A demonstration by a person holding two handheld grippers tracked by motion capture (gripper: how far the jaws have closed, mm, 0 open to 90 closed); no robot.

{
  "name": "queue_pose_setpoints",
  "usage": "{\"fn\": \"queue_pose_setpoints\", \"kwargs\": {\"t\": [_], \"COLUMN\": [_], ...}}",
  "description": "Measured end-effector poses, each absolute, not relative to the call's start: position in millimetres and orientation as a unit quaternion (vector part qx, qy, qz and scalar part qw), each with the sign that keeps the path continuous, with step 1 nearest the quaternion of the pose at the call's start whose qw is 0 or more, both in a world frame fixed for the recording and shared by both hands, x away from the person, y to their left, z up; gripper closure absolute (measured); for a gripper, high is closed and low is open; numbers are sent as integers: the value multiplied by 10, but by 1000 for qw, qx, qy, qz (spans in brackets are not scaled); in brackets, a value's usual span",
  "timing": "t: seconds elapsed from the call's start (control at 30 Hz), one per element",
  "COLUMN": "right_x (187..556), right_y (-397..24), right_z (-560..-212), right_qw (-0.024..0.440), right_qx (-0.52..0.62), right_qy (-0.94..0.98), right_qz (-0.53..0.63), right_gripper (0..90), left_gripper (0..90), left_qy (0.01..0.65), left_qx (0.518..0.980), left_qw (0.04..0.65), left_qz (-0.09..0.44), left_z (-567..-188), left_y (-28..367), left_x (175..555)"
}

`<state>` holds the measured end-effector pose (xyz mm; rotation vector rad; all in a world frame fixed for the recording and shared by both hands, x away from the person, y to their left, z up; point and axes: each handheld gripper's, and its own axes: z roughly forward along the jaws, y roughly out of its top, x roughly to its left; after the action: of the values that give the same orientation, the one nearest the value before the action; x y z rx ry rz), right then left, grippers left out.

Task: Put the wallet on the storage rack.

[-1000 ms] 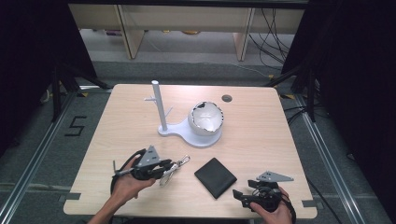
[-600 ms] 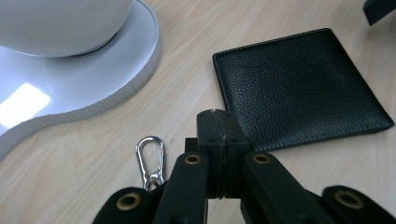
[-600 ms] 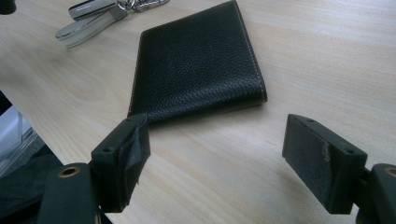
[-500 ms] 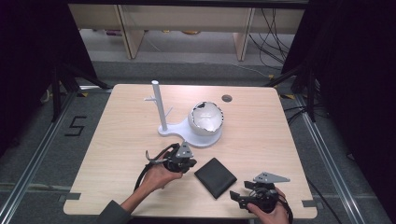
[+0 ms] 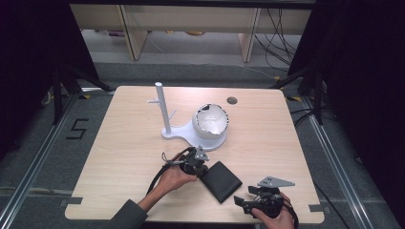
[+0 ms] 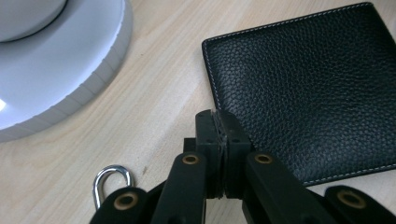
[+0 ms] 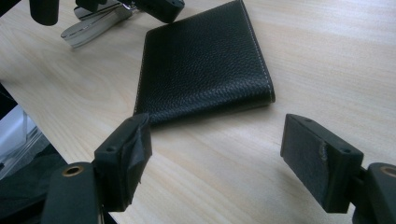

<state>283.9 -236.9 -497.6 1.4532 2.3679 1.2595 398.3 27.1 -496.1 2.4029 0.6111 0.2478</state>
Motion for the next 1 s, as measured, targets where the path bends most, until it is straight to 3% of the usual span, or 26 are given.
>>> {"fn": "queue_pose_setpoints", "kwargs": {"t": [0.17,0.73,1.0], "right_x": [2844,2933,3101], "right_y": [-2381,-2415,-2402], "right_z": [-4966,-5004,-5028], "right_qw": [57,25,11], "right_qx": [469,518,536], "right_qy": [783,750,742], "right_qz": [405,410,403], "right_gripper": [255,263,314], "left_gripper": [882,872,869], "left_qy": [232,201,187], "left_qx": [918,931,933], "left_qw": [307,299,306], "left_qz": [94,60,38], "left_z": [-4989,-4966,-4971], "left_y": [259,255,216], "left_x": [3992,3664,3531]}}
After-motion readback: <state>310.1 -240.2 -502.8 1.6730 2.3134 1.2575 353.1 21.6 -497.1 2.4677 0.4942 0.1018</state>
